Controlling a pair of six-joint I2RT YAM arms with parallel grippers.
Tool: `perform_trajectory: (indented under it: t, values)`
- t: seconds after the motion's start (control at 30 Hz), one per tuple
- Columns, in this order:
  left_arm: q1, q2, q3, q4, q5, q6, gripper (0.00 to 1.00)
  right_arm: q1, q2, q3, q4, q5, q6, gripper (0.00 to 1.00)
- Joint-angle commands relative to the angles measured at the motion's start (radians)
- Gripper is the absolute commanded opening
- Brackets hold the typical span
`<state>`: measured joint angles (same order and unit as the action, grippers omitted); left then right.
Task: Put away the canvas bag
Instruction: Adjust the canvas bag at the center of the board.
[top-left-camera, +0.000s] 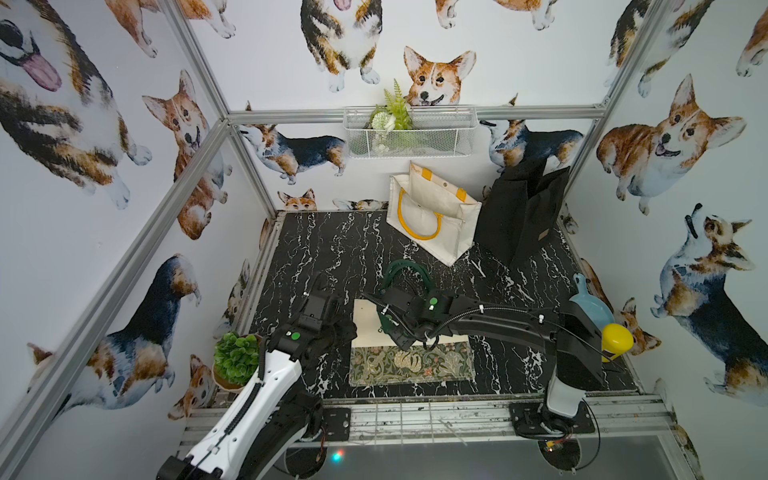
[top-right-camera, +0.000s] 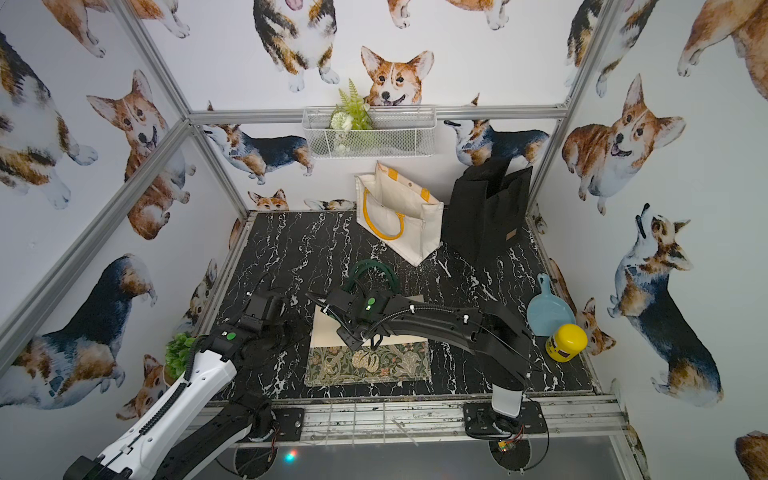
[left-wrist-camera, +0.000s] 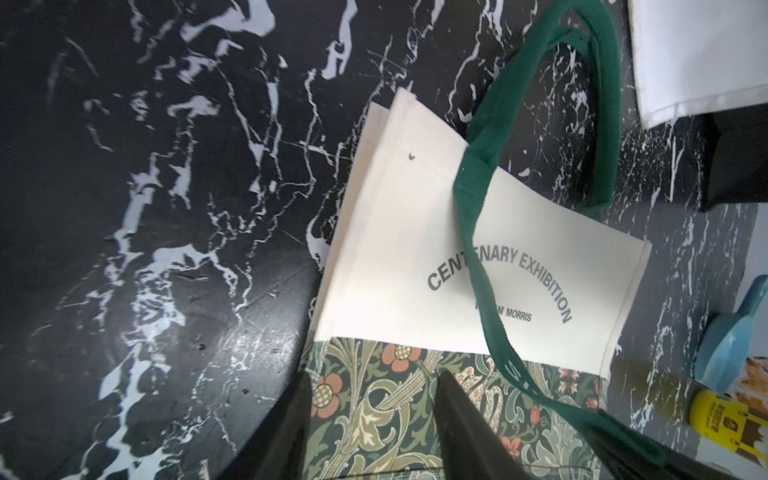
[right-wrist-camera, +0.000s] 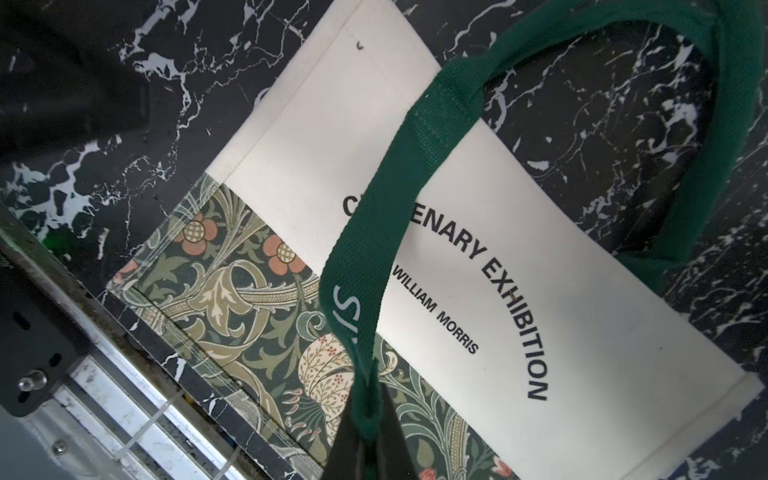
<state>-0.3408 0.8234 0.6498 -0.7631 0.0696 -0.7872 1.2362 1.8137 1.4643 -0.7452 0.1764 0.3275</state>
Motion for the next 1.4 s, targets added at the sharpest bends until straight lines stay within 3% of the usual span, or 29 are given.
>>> perform_trajectory:
  t: [0.0, 0.33, 0.73, 0.97, 1.1, 1.37]
  values:
    - [0.04, -0.009, 0.036, -0.079, -0.045, 0.036, 0.52, 0.029, 0.023, 0.026, -0.06, 0.078, -0.067, 0.03]
    - [0.17, -0.033, 0.101, -0.126, -0.029, 0.11, 0.53, 0.086, 0.073, 0.048, -0.061, 0.084, -0.078, 0.02]
    - [0.181, -0.054, 0.077, -0.107, 0.016, 0.093, 0.52, 0.128, 0.145, 0.102, -0.079, 0.032, -0.059, 0.07]
    - [0.181, -0.064, 0.067, -0.098, 0.027, 0.1, 0.52, 0.141, 0.159, 0.082, -0.074, 0.012, -0.03, 0.2]
    - [0.181, -0.067, 0.056, -0.089, 0.036, 0.092, 0.52, 0.15, 0.156, 0.067, -0.066, -0.003, -0.018, 0.38]
    - [0.181, -0.073, 0.038, -0.076, 0.059, 0.079, 0.53, 0.152, 0.043, 0.127, -0.093, 0.023, 0.026, 0.51]
